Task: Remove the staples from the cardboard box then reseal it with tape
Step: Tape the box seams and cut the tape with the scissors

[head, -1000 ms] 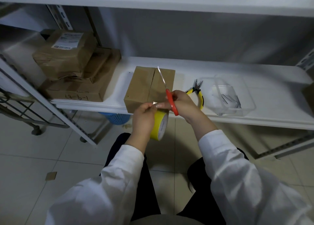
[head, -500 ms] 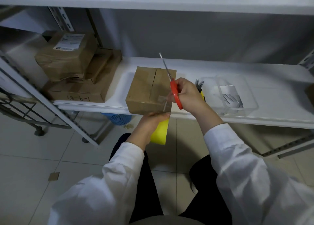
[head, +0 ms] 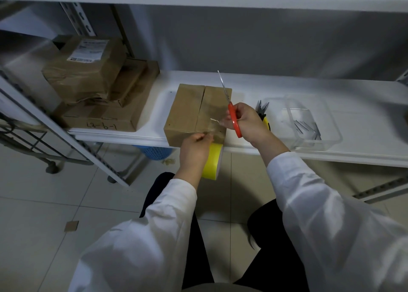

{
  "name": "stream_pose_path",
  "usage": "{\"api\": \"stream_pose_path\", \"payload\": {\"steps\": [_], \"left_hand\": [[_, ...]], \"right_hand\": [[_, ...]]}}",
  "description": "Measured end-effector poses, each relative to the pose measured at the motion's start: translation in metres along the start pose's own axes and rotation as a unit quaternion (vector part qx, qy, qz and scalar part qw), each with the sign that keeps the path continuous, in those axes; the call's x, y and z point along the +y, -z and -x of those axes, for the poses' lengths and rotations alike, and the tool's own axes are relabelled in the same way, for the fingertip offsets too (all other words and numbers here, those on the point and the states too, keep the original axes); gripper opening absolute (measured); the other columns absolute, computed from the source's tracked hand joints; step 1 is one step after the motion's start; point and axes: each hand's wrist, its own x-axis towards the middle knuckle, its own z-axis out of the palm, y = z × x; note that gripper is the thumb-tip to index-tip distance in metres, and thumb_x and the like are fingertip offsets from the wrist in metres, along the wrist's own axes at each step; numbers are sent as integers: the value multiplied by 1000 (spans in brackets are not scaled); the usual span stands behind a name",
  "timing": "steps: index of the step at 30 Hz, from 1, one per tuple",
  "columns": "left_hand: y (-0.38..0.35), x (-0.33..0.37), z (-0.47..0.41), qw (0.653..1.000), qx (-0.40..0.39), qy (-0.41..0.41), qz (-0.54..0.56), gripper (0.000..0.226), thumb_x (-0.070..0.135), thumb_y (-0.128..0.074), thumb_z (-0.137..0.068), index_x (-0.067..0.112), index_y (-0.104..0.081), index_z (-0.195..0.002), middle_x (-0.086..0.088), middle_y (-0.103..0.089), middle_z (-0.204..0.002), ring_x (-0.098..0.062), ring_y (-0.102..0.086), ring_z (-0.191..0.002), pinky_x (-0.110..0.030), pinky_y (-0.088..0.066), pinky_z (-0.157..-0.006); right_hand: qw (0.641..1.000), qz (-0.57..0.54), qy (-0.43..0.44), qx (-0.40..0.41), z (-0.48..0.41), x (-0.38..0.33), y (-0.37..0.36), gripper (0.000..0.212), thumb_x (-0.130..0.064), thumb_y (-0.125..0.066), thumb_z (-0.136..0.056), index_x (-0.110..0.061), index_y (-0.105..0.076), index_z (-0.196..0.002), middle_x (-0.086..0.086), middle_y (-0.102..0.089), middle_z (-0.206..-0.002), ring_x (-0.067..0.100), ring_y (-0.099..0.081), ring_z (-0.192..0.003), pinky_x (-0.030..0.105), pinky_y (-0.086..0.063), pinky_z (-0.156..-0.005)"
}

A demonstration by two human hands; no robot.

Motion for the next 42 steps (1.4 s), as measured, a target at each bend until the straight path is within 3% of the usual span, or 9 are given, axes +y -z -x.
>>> {"api": "stream_pose_path", "payload": {"steps": [4, 9, 15, 21, 25, 28, 31, 36, 42], "left_hand": [[-4, -3, -2, 1000, 3, 8, -18, 25, 34, -58, -90, 12, -69, -92, -2, -60, -84, -22, -53, -83, -29, -39, -78], [-7, -5, -2, 1000, 12, 6, -27, 25, 33, -57, -90, 12, -69, -91, -7, -64, -89, -25, -55, -86, -29, -39, -77], [-8, -7, -3, 999, 17, 9, -41, 31, 35, -55, -92, 9, -68, -101, -1, -58, -88, -20, -51, -86, -25, -33, -76], [-8, -8, -1, 999, 23, 10, -46, 31, 37, -54, -92, 10, -68, -99, -1, -59, -87, -19, -51, -85, -24, -31, -75], [-8, -10, -2, 999, 20, 10, -39, 33, 38, -53, -92, 10, -69, -99, -1, -59, -87, -18, -51, -84, -23, -31, -75], [-10, -11, -3, 999, 22, 3, -44, 34, 39, -53, -92, 9, -68, -97, -2, -59, -86, -19, -51, -84, -24, -32, -75], [-10, -14, -4, 998, 24, -11, -49, 33, 39, -52, -93, 10, -68, -96, -2, -60, -85, -19, -53, -84, -24, -34, -74], [-4, -18, -5, 998, -32, 19, -59, 36, 40, -65, -84, 17, -62, -112, 3, -58, -101, -18, -56, -101, -29, -44, -89], [-7, -26, 7, 988, -99, 96, 73, 68, 16, -74, -77, 21, -33, -132, -2, -55, -112, -24, -56, -108, -43, -48, -98]], "right_hand": [[1000, -5, 1, 9, -4, 7, -2, 30, -5, -73, -77, -20, -49, -85, 0, -62, -80, 21, -60, -84, 32, -48, -87], [1000, -3, 6, 18, -4, 12, -3, 30, -3, -73, -77, -12, -50, -94, -3, -63, -76, 14, -61, -77, 27, -48, -80], [998, 51, 35, 32, -4, 15, -8, 34, -10, -74, -77, -27, -45, -80, 16, -67, -99, 28, -64, -90, 33, -52, -77], [991, 66, 57, 99, 2, 18, -10, 39, -15, -82, -70, -21, -45, -84, -3, -59, -79, 10, -52, -67, 3, -36, -49], [985, 76, 9, 157, 1, 21, -8, 48, -33, -80, -72, -14, -50, -103, -1, -57, -90, 15, -51, -79, 7, -33, -51], [972, 82, -29, 216, -3, 19, -15, 57, -45, -70, -79, -4, -50, -114, 5, -60, -94, 22, -55, -85, 22, -35, -60], [975, 115, -34, 188, -7, 13, -29, 62, -49, -70, -78, -2, -49, -112, 13, -64, -105, 31, -59, -99, 29, -37, -71], [981, 89, -110, 131, -15, 14, -33, 67, -54, -75, -69, -2, -55, -107, 8, -58, -90, 27, -56, -86, 28, -36, -67], [983, 84, -116, 114, -15, 15, -31, 61, -58, -74, -68, -7, -53, -95, 3, -54, -79, 23, -53, -79, 28, -36, -66]]}}
